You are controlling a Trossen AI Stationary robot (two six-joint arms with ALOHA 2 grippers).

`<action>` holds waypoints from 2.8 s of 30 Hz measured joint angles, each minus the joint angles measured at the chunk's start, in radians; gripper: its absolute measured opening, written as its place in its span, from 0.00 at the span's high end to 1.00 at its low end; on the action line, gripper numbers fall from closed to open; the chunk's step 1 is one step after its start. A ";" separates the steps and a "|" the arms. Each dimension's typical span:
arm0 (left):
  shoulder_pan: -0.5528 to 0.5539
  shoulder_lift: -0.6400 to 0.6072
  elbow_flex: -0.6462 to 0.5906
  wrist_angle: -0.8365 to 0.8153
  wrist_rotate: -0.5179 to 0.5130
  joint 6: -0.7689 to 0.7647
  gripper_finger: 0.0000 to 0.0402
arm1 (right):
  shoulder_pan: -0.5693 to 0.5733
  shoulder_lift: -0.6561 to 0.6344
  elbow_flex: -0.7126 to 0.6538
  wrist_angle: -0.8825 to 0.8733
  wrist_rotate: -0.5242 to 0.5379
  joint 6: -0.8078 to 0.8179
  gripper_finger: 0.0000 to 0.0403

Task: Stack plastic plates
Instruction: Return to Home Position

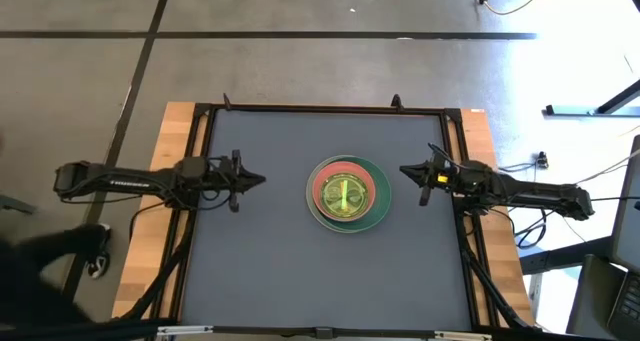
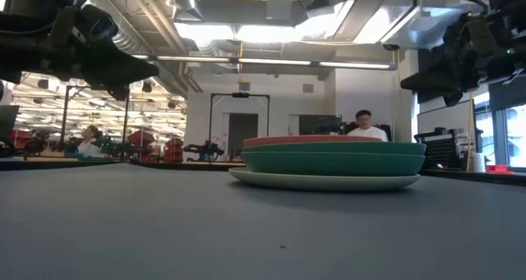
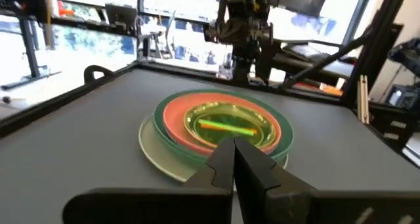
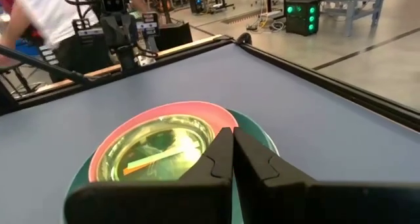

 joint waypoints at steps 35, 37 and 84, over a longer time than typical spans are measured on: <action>-0.001 -0.515 0.002 -0.434 -0.086 0.023 1.00 | 0.001 -0.200 -0.045 -0.070 -0.028 -0.026 0.99; 0.000 -0.515 0.002 -0.434 -0.088 0.031 1.00 | 0.001 -0.200 -0.045 -0.070 -0.028 -0.029 0.99; 0.000 -0.514 0.001 -0.432 -0.088 -0.008 1.00 | 0.000 -0.165 -0.107 0.095 -0.194 -0.124 0.99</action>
